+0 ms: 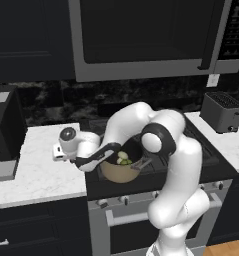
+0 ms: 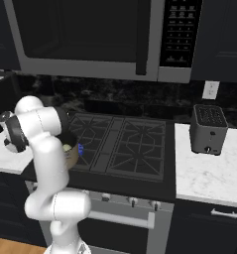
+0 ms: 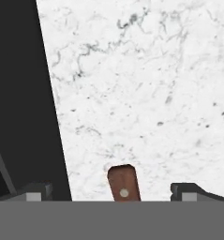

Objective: Put the mushroom and lime in the pot. Retrieve the spatula and lightly stir the vegetables in the pot.

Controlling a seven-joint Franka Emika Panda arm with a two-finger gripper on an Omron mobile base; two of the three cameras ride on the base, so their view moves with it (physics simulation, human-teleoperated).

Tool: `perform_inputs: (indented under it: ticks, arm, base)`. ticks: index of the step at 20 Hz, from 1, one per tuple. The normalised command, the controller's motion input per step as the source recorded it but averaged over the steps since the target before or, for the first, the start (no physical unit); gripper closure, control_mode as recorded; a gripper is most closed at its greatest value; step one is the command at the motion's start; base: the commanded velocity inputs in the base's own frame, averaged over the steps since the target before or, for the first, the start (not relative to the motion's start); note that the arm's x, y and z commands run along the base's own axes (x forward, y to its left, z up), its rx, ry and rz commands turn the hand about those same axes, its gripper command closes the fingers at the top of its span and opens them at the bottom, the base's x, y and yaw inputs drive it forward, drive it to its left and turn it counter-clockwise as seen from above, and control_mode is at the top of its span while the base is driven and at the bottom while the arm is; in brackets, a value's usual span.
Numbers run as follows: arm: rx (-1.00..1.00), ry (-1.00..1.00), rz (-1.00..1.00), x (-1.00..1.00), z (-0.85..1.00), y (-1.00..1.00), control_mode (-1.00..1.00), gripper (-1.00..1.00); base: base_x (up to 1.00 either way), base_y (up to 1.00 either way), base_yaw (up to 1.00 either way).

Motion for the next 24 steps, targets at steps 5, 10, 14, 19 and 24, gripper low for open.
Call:
perform_inputs:
  ticks: [5,10,14,19,24]
  arm:
    - [0.00,0.12,0.00,0.13,-0.37,-0.07,-1.00,-1.00]
    - [0.00,0.04,0.00,0.14,-0.19,0.00,-1.00,-1.00]
    - [0.00,0.00,0.00,0.44,-0.02,0.03,-1.00,-1.00]
    - [0.00,0.02,0.01,0.33,-0.18,0.10,-1.00,-1.00]
    - [-0.05,0.09,0.00,0.01,-0.57,0.00,-1.00,1.00]
  base:
    - [0.00,0.00,0.00]
    - [0.00,0.00,0.00]
    - [0.00,0.00,0.00]
    - [0.00,0.00,0.00]
    - [0.00,0.00,0.00]
